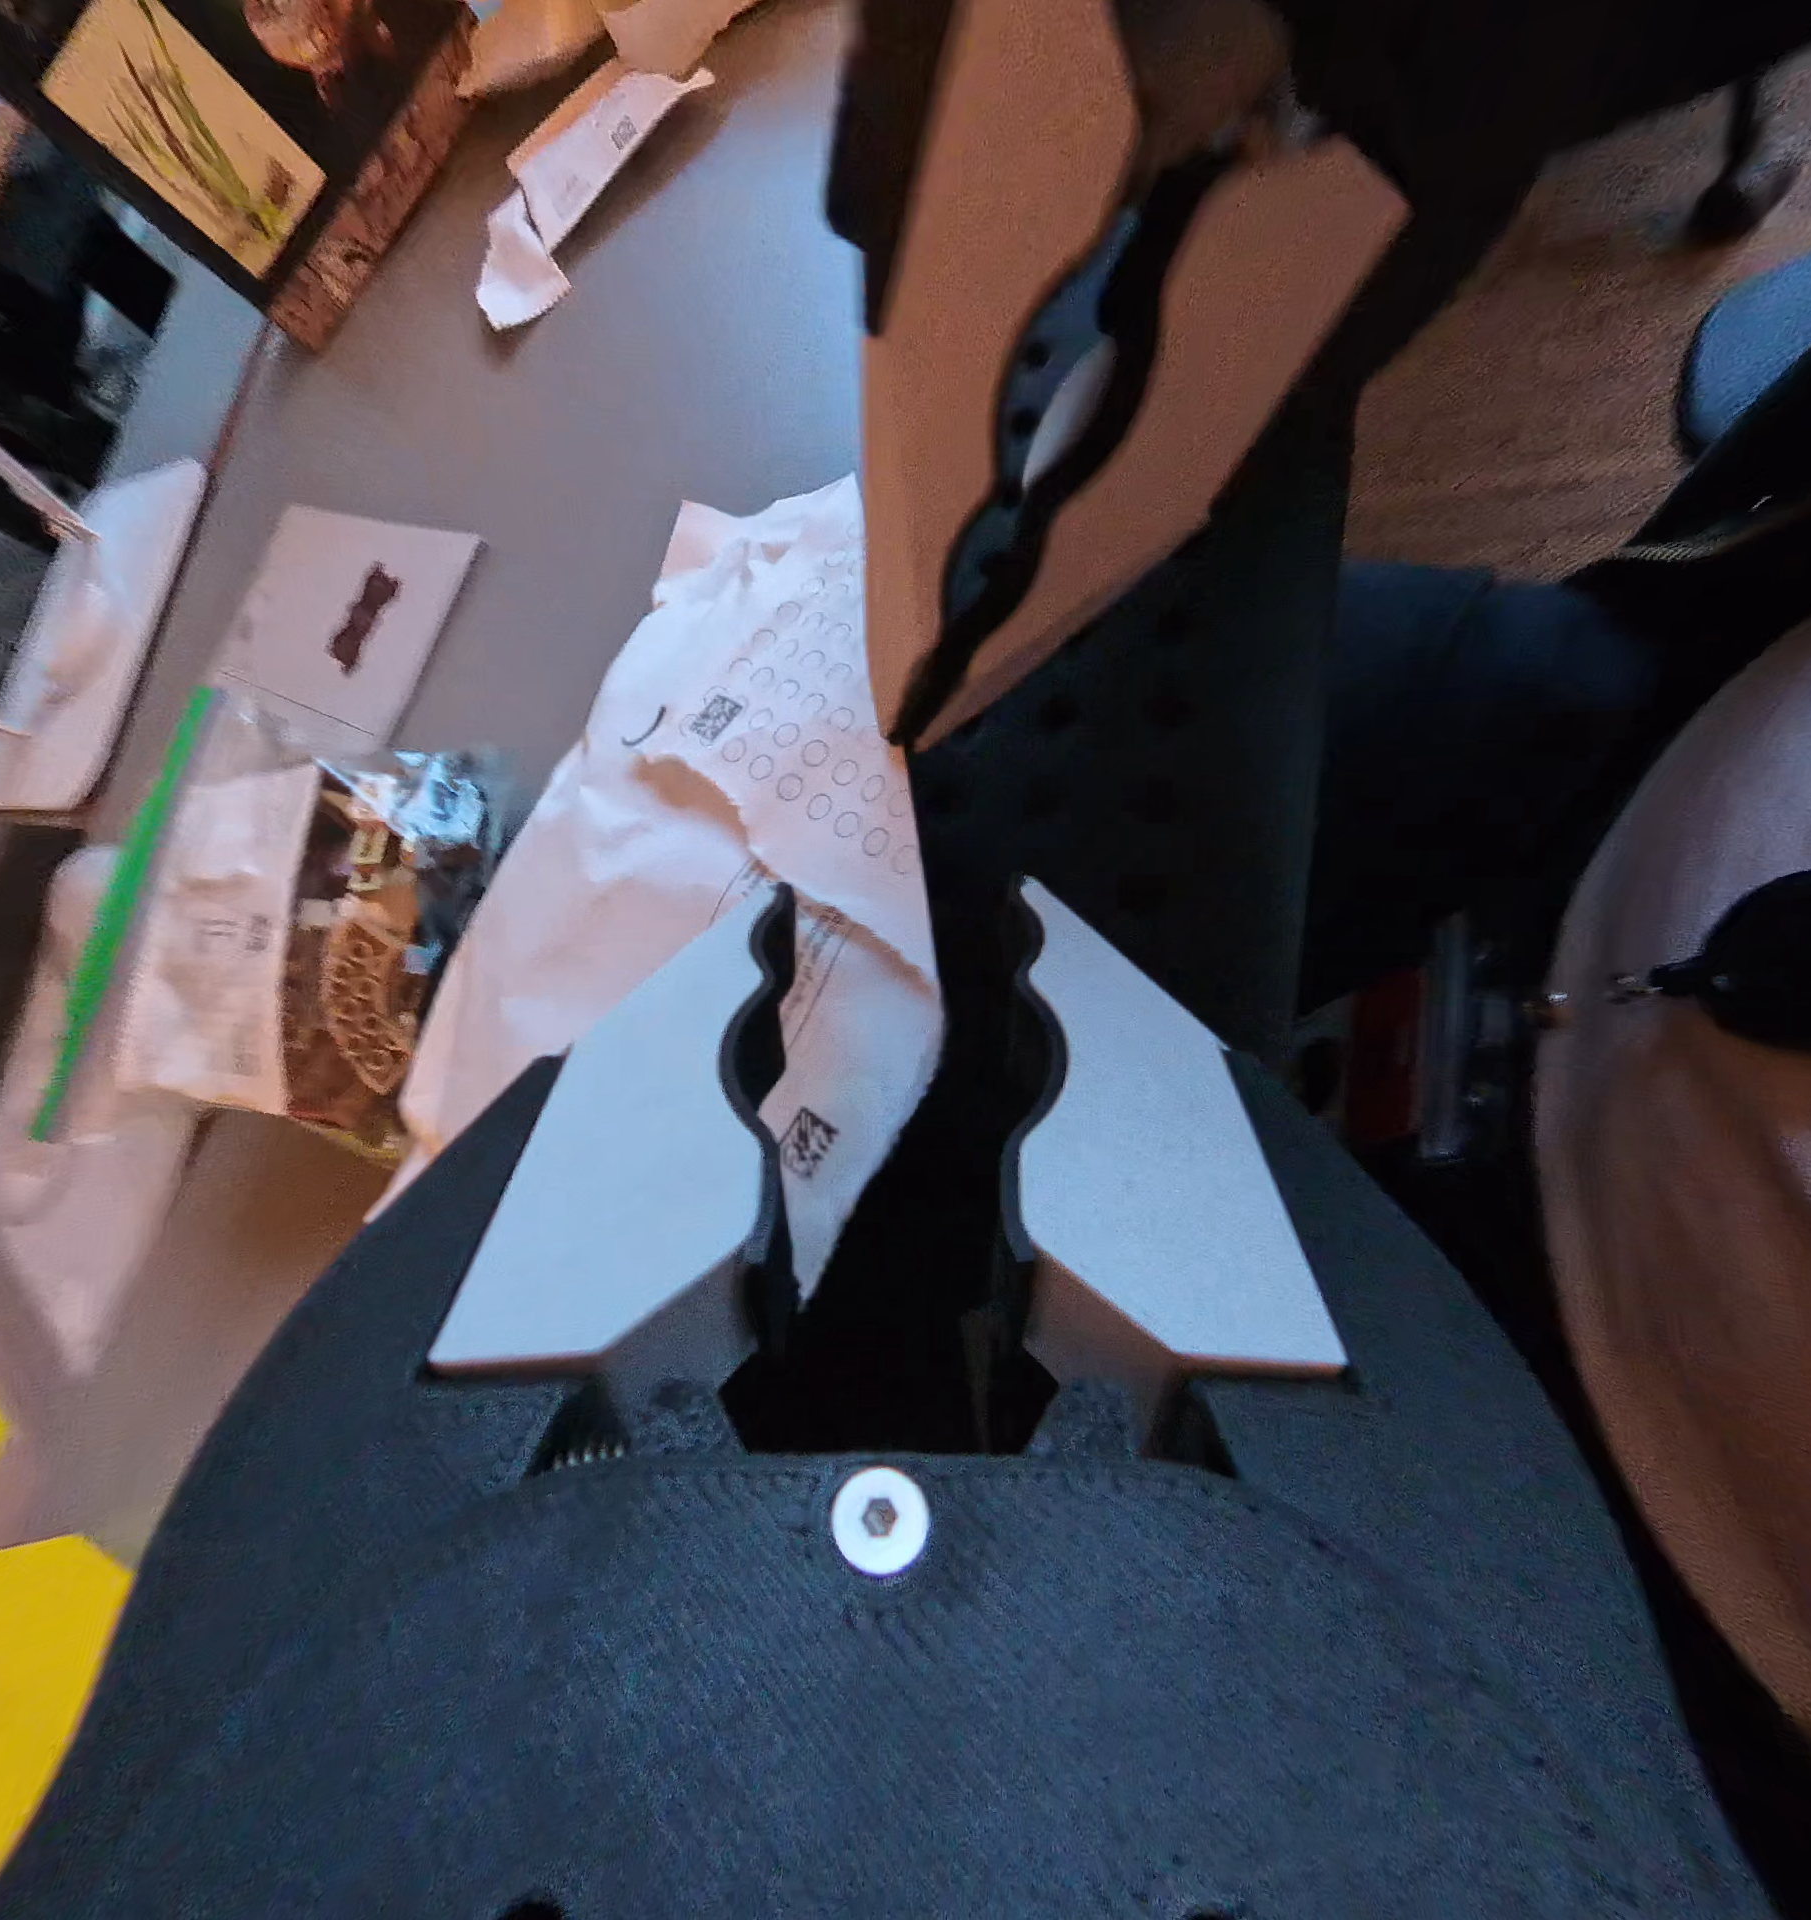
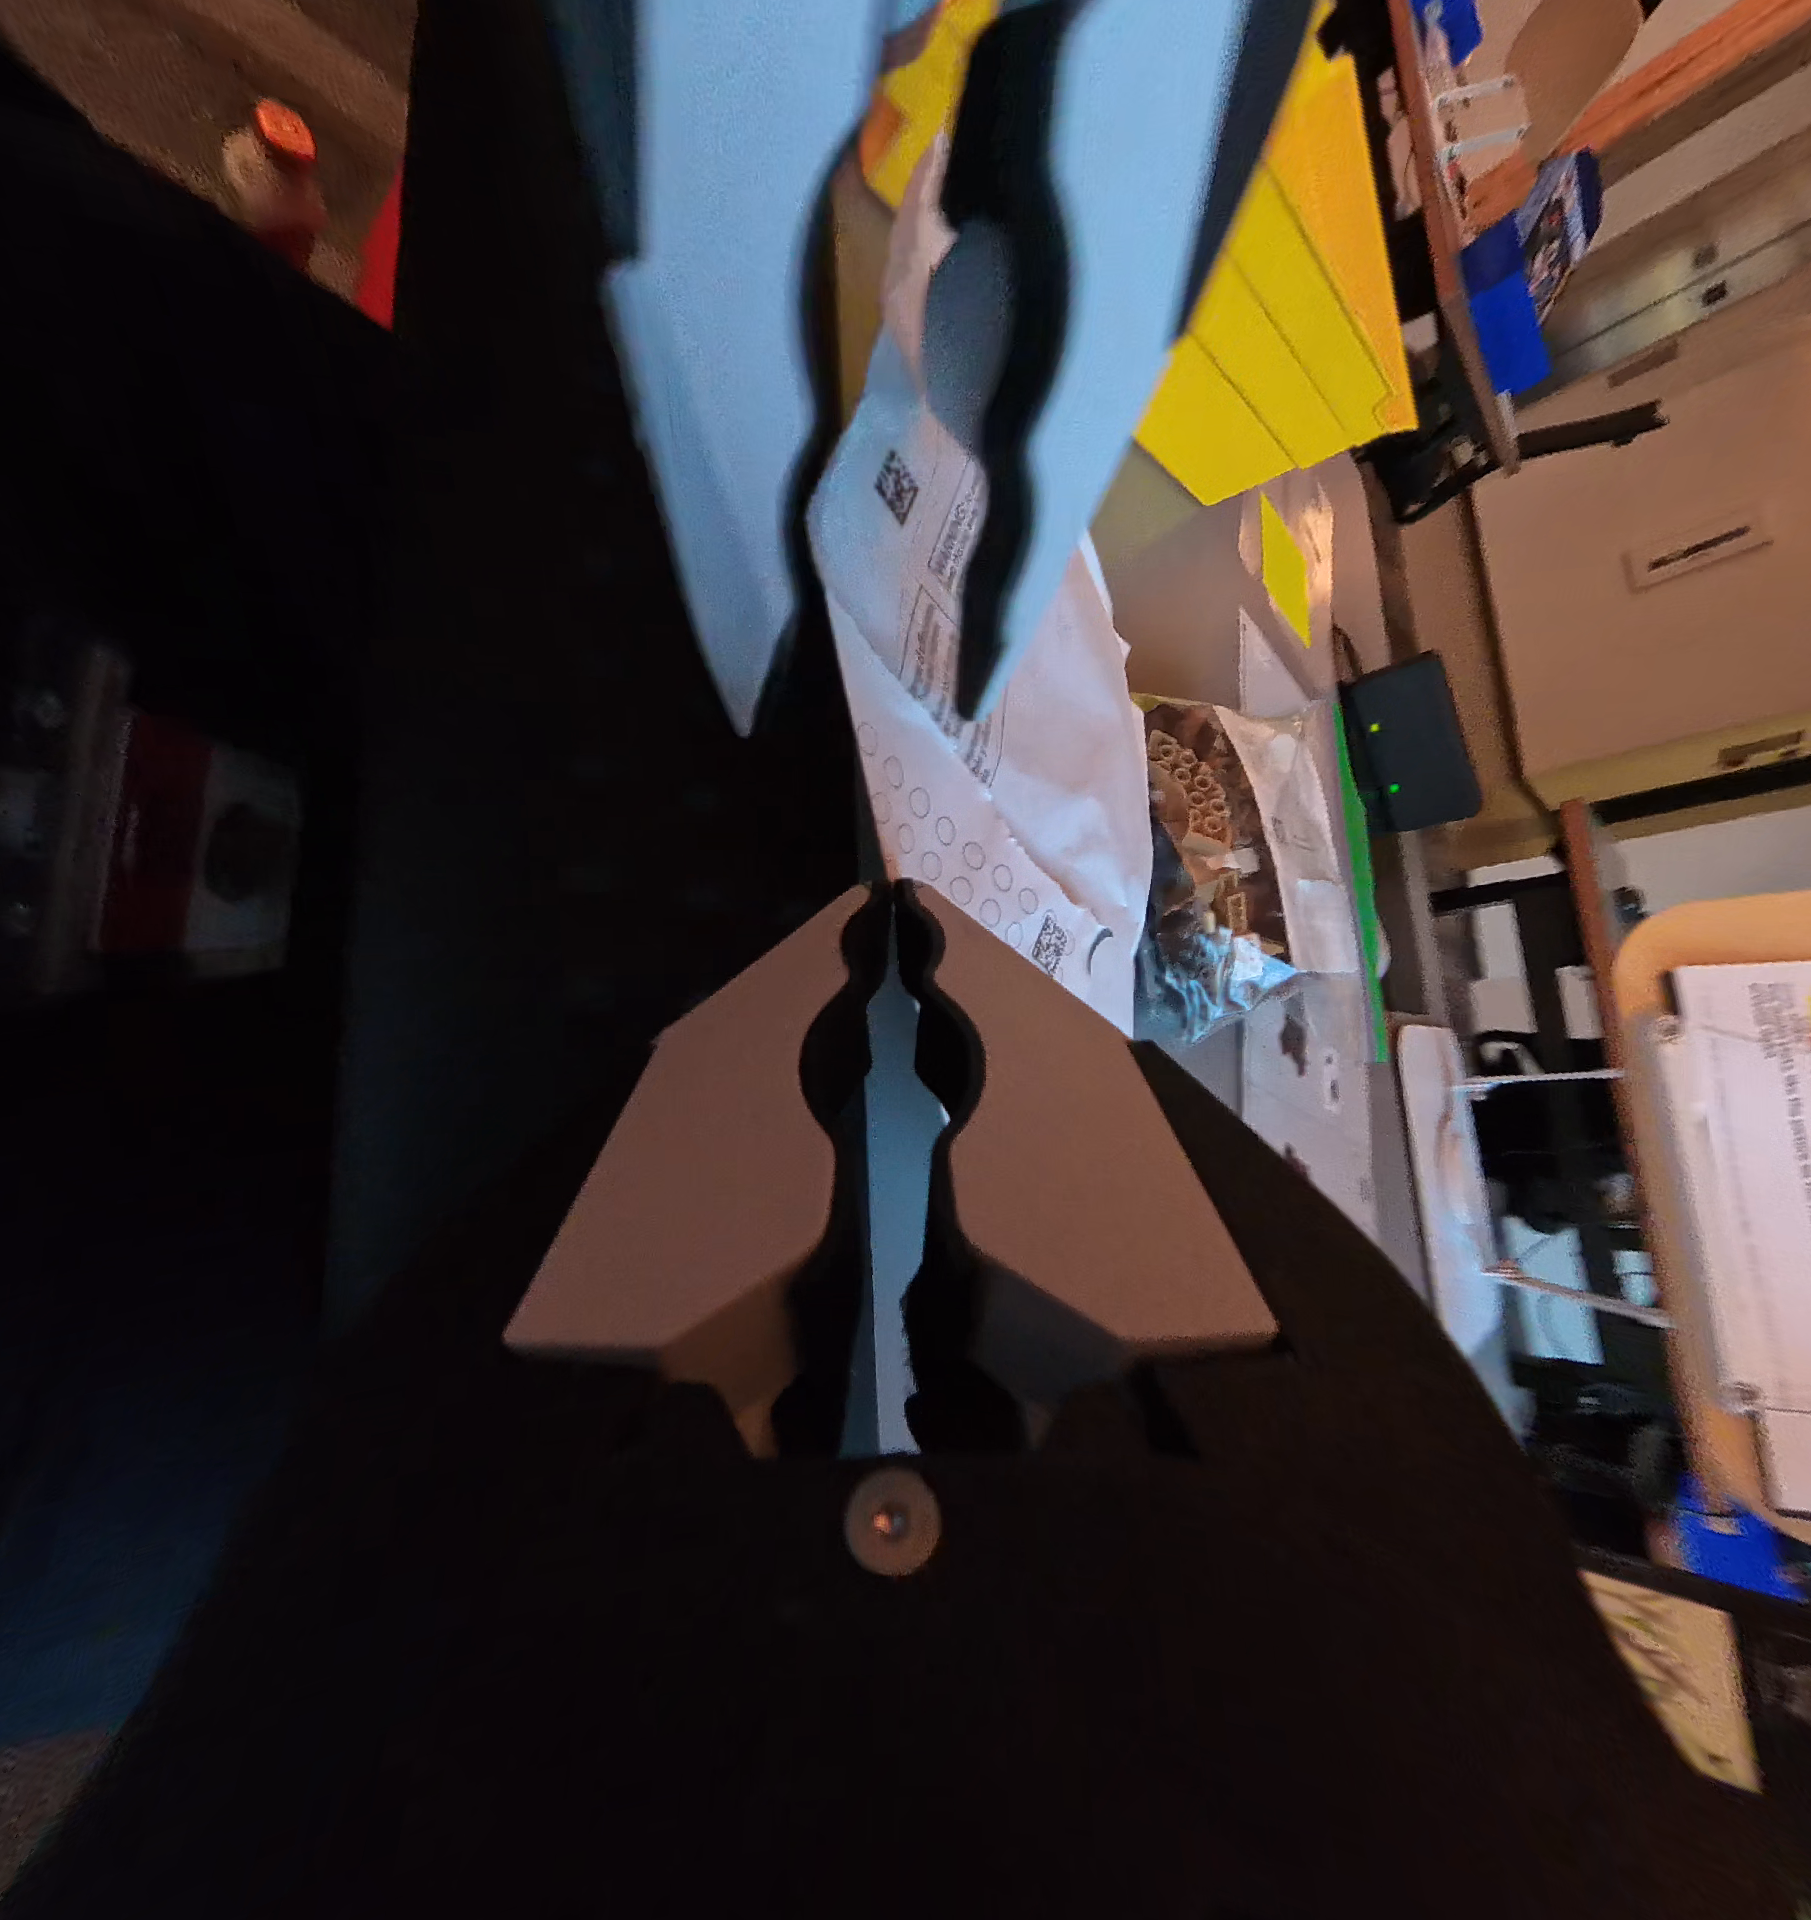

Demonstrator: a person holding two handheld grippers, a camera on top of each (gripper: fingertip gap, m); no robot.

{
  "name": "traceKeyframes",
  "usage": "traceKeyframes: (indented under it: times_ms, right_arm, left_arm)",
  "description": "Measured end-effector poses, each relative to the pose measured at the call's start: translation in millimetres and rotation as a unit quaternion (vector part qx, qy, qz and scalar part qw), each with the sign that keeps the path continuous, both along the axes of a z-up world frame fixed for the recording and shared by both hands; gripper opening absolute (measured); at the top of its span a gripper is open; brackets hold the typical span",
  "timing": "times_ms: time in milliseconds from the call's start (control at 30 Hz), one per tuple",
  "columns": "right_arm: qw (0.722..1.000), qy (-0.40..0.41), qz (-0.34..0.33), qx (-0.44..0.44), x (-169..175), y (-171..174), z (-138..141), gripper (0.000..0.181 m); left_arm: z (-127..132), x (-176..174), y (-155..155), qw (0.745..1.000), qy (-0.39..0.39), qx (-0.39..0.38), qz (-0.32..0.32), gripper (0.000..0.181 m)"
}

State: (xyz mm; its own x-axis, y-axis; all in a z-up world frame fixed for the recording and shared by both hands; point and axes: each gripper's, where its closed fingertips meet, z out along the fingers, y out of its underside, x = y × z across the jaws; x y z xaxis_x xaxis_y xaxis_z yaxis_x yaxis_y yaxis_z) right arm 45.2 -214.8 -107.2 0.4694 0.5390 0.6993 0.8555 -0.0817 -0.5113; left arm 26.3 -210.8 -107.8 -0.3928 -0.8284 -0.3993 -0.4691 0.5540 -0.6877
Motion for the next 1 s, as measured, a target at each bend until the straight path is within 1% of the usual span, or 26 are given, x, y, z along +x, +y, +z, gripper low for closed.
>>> traceKeyframes:
  times_ms: [67,100,133,200,267,300,333,367,400,433,467,533,567,600,633,767,867,1000]
  right_arm:
    - [0.999,0.046,-0.003,-0.023,-0.1,0.9,8.2,0.0]
    - [0.997,0.067,-0.003,-0.033,0.3,1.0,12.0,0.0]
    - [0.995,0.086,-0.003,-0.042,0.5,1.3,14.5,0.0]
    - [0.994,0.101,-0.008,-0.046,1.8,2.0,16.1,0.002]
    - [0.995,0.095,-0.016,-0.017,-0.9,6.0,19.7,0.032]
    - [0.996,0.079,-0.026,-0.011,-1.1,8.2,17.8,0.035]
    - [0.998,0.055,-0.043,-0.007,2.0,10.7,13.9,0.025]
    - [0.998,0.029,-0.056,-0.005,5.5,11.6,10.2,0.004]
    - [0.998,0.016,-0.053,0.002,5.5,11.0,10.1,0.0]
    - [0.999,0.019,-0.046,-0.001,4.3,9.1,9.3,0.0]
    - [0.998,0.033,-0.047,-0.015,5.7,6.6,8.5,0.0]
    - [0.996,0.07,-0.053,-0.033,16.1,1.1,12.3,0.0]
    - [0.994,0.094,-0.053,-0.031,23.3,-1.5,17.8,0.0]
    - [0.992,0.118,-0.04,-0.035,28.0,-5.9,22.0,0.0]
    - [0.989,0.139,-0.015,-0.048,29.8,-11.9,22.9,0.0]
    - [0.979,0.19,0.034,-0.068,49.0,-23.3,23.7,0.0]
    - [0.976,0.198,0.051,-0.07,62.5,-28.8,23.3,0.0]
    - [0.977,0.192,0.06,-0.07,75.6,-36.6,18.0,0.0]
  left_arm:
    - [0.8,3.7,3.2,0.999,-0.017,0.048,0.004,0.024]
    - [1.7,5.5,7.7,0.997,-0.025,0.076,0.008,0.004]
    - [3.3,6.8,10.6,0.995,-0.029,0.099,0.008,0.0]
    - [4.8,8.5,10.7,0.995,-0.013,0.098,0.013,0.0]
    - [6.4,11.6,7.9,0.997,0.008,0.078,0.017,0.0]
    - [8.2,14.0,5.8,0.997,0.013,0.074,0.017,0.0]
    - [10.3,16.4,2.5,0.997,0.015,0.073,0.015,0.0]
    - [12.5,18.5,-0.9,0.997,0.016,0.072,0.014,0.0]
    - [13.2,18.8,-2.1,0.997,0.021,0.074,0.017,0.0]
    - [12.7,16.5,-2.2,0.997,0.028,0.076,0.016,0.001]
    - [12.4,12.0,1.1,0.996,0.036,0.082,0.019,0.006]
    - [12.7,-2.0,21.3,0.992,0.044,0.112,0.044,0.03]
    - [11.5,-11.2,32.1,0.99,0.046,0.121,0.055,0.035]
    - [10.2,-19.8,39.7,0.99,0.042,0.121,0.059,0.041]
    - [9.9,-26.3,43.9,0.992,0.03,0.113,0.057,0.04]
    - [9.6,-33.3,46.2,0.995,-0.027,0.091,0.021,0.037]
    - [6.4,-28.7,42.3,0.992,-0.055,0.111,-0.022,0.039]
    - [1.6,-13.8,14.7,0.98,-0.094,0.135,-0.114,0.02]
